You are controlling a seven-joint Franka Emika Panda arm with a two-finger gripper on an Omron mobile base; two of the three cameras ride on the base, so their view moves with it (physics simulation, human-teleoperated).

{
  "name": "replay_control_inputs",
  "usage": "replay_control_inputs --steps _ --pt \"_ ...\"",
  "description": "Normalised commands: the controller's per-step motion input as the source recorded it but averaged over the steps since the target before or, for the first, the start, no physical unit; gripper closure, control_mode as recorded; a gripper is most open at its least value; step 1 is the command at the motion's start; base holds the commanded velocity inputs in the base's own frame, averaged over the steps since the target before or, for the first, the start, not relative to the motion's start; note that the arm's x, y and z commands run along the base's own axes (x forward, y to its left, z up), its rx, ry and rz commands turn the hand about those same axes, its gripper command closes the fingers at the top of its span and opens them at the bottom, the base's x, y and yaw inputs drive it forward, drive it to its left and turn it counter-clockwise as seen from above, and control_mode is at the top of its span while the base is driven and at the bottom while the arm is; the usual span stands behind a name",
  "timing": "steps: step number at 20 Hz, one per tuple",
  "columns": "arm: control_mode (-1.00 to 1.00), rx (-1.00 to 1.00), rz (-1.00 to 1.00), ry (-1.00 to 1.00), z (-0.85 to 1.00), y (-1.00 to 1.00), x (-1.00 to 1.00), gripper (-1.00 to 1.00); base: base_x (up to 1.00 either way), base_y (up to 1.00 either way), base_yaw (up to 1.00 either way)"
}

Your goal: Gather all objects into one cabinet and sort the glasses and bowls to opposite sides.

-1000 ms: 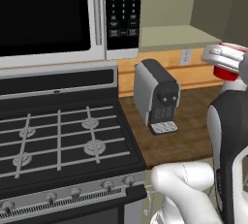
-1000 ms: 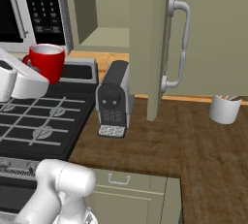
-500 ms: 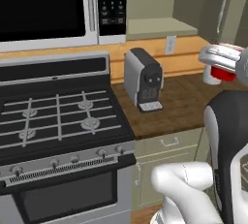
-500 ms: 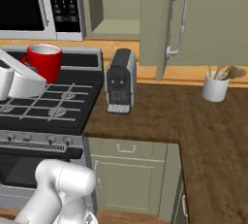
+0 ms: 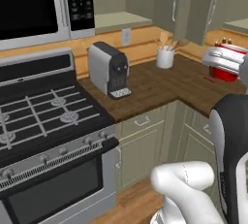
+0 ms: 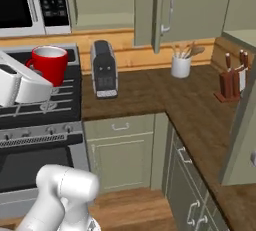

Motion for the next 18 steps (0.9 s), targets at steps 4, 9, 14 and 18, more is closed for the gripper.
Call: replay_control_inputs --steps 4,9,14,18 --pt "1.00 0.00 0.00 0.00 0.00 0.00 0.00 1.00 -0.53 0.14 -0.61" --pt "1.00 0.00 0.00 0.00 0.00 0.00 0.00 1.00 -0.47 0.07 -0.63" --pt "1.00 0.00 0.00 0.00 0.00 0.00 0.00 1.00 -0.40 0.00 -0.31" --pt "1.00 0.00 0.00 0.00 0.00 0.00 0.00 1.00 -0.23 0.00 0.02"
